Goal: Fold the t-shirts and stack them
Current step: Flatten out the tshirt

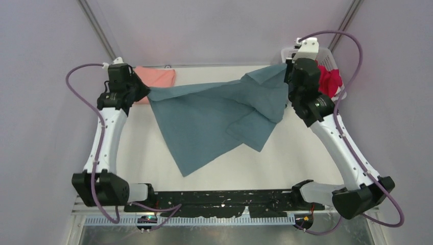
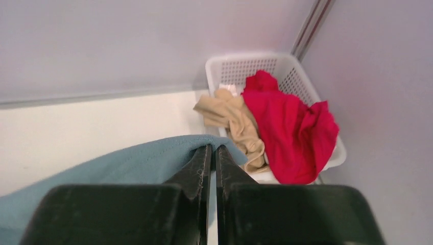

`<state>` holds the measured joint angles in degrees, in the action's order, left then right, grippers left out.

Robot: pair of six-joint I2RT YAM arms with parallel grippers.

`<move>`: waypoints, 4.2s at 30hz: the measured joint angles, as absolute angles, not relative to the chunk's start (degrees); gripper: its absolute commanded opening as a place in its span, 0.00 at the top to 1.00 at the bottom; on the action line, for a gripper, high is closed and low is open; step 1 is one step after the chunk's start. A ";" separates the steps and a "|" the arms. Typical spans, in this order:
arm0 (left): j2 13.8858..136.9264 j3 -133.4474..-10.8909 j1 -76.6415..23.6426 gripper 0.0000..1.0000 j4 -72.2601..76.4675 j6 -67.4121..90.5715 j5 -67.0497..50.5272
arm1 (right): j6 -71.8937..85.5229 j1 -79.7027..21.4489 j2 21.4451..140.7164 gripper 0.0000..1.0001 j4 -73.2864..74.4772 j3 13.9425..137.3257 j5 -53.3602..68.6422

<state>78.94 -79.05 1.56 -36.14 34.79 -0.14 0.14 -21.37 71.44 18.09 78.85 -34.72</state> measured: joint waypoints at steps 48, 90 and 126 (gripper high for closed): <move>42.17 -84.79 1.48 1.00 -42.13 32.93 -4.38 | -17.52 -21.37 57.04 0.95 18.98 108.22 -9.47; 120.51 -111.04 0.91 0.00 -42.70 40.51 -1.80 | -2.20 -15.53 138.98 0.05 20.10 128.03 -13.87; 121.95 -101.16 -4.71 0.15 -36.73 41.89 -6.61 | 31.70 -17.32 136.68 0.05 6.52 107.22 10.83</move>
